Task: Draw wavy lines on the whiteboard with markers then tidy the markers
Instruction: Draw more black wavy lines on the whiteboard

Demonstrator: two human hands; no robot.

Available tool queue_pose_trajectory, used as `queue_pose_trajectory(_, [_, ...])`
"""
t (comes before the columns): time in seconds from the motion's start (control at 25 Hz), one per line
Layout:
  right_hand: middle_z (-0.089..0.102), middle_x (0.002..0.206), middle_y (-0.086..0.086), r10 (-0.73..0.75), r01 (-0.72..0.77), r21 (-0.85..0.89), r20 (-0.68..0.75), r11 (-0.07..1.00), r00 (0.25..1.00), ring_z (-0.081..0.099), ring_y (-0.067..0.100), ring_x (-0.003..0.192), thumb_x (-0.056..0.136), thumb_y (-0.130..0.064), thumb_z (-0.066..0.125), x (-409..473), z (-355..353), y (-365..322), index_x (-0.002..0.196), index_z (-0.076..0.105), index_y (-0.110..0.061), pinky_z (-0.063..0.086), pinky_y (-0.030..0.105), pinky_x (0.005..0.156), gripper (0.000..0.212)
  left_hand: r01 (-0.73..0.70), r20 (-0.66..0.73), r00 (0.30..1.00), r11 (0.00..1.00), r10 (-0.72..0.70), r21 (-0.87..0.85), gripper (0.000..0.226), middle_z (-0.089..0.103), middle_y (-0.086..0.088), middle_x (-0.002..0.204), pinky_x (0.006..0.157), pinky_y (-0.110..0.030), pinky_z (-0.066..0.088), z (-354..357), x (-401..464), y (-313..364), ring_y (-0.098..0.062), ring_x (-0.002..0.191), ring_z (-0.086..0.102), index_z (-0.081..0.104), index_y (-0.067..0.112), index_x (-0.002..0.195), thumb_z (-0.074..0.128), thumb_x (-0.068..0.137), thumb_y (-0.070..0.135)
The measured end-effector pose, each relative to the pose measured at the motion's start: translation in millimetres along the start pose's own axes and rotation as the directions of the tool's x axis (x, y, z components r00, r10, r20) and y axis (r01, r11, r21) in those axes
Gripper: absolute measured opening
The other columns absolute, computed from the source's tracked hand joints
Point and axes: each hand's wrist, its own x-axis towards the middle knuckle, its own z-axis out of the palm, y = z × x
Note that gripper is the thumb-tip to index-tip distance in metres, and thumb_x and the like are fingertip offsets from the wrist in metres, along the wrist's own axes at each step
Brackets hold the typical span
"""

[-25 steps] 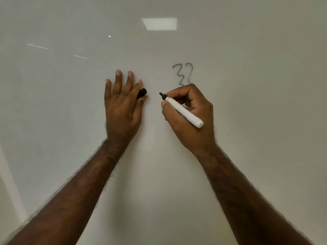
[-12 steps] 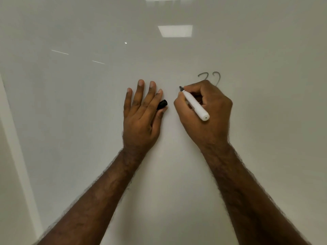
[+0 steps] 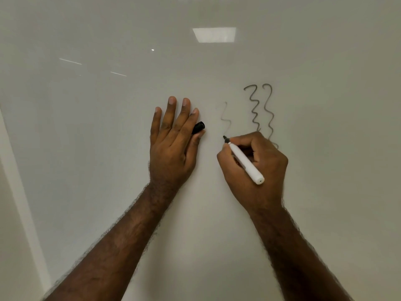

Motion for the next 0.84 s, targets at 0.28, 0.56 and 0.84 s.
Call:
queue_pose_trajectory(0.28, [0.068,0.074,0.001,0.023,-0.023,0.006,-0.028,1.000,0.999,0.064,0.015,0.064,0.084,-0.006,0.083,-32.2,-6.5,17.9,0.086,0.071,-0.006,0.055,0.025,0.062,0.012,0.015,0.014,1.000,1.000,-0.015,-0.011,0.042,0.047,-0.019,0.156,0.123,-0.064,0.027,-0.4,-6.7,1.4,-0.041,0.151,0.035,0.055,0.000,0.145,0.057,0.108,0.019])
queue_pose_trajectory(0.56, [0.070,0.079,0.003,0.035,-0.036,0.046,0.042,0.998,0.999,0.064,0.012,0.069,0.085,-0.013,0.085,-42.4,-7.5,17.7,0.092,0.072,-0.004,0.055,0.016,0.069,0.018,0.022,0.004,1.000,1.000,-0.022,-0.007,0.041,0.047,-0.020,0.155,0.124,-0.062,0.027,-0.8,-16.0,2.7,-0.042,0.149,0.038,0.055,-0.001,0.144,0.058,0.107,0.017])
queue_pose_trajectory(0.84, [0.070,0.082,0.003,-0.016,0.014,0.021,0.077,1.000,0.997,0.066,0.015,0.070,0.086,-0.010,0.083,-38.9,5.4,18.1,0.095,0.072,-0.005,0.058,0.025,0.071,0.014,0.021,0.024,0.999,1.000,-0.020,-0.002,0.042,0.046,-0.020,0.156,0.125,-0.061,0.025,-2.1,-20.0,0.3,-0.041,0.150,0.036,0.054,0.000,0.145,0.058,0.107,0.017])
